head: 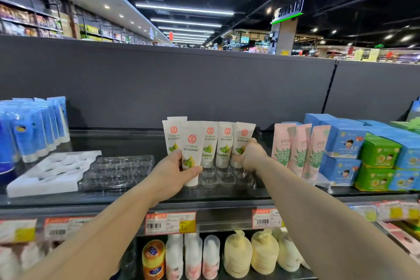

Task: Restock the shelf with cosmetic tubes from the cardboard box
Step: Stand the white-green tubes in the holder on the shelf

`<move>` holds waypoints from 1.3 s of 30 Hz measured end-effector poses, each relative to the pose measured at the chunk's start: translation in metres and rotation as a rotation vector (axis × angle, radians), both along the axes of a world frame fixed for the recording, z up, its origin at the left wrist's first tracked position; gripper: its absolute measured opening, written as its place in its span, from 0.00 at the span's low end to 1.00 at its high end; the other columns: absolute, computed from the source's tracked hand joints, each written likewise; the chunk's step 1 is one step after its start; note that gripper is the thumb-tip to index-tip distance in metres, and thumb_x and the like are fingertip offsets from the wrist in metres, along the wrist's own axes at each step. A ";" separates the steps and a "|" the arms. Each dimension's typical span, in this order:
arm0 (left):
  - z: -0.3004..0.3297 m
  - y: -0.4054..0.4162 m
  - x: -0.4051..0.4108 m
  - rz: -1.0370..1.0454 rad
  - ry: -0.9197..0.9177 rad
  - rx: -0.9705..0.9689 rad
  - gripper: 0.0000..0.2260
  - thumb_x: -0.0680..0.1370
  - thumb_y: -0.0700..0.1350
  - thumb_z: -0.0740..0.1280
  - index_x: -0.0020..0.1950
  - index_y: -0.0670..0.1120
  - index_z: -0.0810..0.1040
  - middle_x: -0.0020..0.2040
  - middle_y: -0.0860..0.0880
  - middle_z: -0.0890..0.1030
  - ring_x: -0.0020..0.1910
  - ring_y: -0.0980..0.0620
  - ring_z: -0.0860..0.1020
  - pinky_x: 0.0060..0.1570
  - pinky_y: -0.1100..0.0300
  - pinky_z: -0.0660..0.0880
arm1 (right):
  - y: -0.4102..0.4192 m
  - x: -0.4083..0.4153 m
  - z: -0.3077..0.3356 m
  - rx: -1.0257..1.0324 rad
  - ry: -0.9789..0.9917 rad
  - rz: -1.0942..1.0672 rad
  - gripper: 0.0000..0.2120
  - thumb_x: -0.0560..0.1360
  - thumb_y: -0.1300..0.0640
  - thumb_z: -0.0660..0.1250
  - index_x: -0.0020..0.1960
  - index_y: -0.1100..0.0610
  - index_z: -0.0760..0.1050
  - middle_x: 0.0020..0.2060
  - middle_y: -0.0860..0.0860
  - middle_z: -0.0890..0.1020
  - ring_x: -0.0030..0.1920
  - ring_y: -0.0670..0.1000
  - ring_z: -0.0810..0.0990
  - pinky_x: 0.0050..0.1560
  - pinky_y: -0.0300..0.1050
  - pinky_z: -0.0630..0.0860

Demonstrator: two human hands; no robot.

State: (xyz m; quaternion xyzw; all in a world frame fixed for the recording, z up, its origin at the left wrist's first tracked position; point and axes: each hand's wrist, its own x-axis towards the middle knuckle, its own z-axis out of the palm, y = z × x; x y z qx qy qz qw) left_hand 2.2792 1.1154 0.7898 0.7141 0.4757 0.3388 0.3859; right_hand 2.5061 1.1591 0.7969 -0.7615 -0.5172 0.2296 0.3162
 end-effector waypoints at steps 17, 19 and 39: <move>-0.004 0.008 -0.014 0.024 -0.120 0.103 0.13 0.76 0.42 0.71 0.58 0.53 0.75 0.62 0.57 0.78 0.58 0.56 0.77 0.48 0.65 0.78 | -0.055 -0.102 0.017 0.239 0.224 0.324 0.11 0.74 0.50 0.71 0.55 0.51 0.76 0.47 0.45 0.82 0.44 0.46 0.80 0.41 0.40 0.77; -0.006 0.013 -0.030 0.101 0.064 0.177 0.18 0.73 0.49 0.73 0.62 0.53 0.75 0.60 0.56 0.78 0.57 0.56 0.77 0.57 0.58 0.76 | -0.048 -0.104 0.017 0.315 0.206 0.314 0.08 0.75 0.51 0.70 0.53 0.50 0.76 0.46 0.44 0.82 0.41 0.44 0.78 0.35 0.37 0.72; -0.016 0.011 -0.060 0.062 0.742 0.364 0.15 0.81 0.58 0.58 0.62 0.56 0.78 0.58 0.56 0.81 0.62 0.55 0.75 0.74 0.44 0.45 | -0.010 -0.132 0.002 0.240 -0.146 0.355 0.10 0.78 0.49 0.65 0.53 0.54 0.69 0.46 0.47 0.77 0.42 0.45 0.75 0.36 0.35 0.68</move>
